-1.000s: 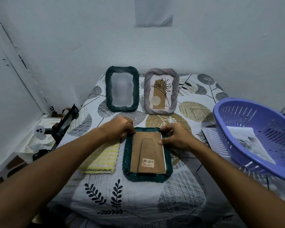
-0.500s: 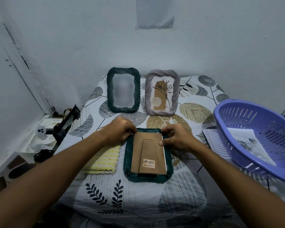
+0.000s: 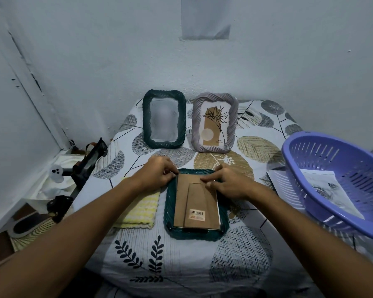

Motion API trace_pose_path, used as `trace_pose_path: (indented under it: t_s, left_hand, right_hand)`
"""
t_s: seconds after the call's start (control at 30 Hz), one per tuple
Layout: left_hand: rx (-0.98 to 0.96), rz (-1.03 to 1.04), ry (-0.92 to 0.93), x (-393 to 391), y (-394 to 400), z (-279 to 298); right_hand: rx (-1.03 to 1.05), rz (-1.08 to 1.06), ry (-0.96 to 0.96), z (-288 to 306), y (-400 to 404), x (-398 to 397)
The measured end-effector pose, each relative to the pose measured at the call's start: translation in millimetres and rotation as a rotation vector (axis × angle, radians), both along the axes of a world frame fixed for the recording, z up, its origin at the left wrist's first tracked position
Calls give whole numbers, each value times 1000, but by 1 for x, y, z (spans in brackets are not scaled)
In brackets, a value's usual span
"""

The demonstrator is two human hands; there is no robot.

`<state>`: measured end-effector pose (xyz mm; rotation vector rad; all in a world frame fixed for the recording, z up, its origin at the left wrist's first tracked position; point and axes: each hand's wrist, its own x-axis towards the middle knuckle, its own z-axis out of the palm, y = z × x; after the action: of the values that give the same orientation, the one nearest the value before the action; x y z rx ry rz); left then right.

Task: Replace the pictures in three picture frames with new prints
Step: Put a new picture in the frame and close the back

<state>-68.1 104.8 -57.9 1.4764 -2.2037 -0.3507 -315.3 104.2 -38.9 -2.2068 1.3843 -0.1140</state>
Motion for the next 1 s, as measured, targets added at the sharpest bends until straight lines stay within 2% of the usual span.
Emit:
trace_pose_path:
  t_s: [0.17, 0.3, 0.47, 0.63, 0.73, 0.9, 1.0]
  left_hand:
    - [36, -9, -21, 2, -2, 3]
    - [85, -18, 12, 3, -1, 5]
    - [110, -3, 39, 3, 2, 6]
    - [120, 85, 96, -2, 5, 7]
    - [133, 157, 123, -6, 7, 7]
    - [173, 246, 121, -14, 9, 7]
    - [198, 302, 149, -18, 11, 7]
  right_hand:
    - [-147, 18, 135, 2, 8, 7]
    - [-175, 47, 228, 3, 11, 9]
    - [-201, 2, 212, 5, 17, 14]
    - [-345, -95, 142, 3, 29, 21]
    - [-340, -146, 118, 3, 37, 30]
    - [-329, -133, 208, 4, 48, 46]
    - [-233, -159, 188, 3, 49, 52]
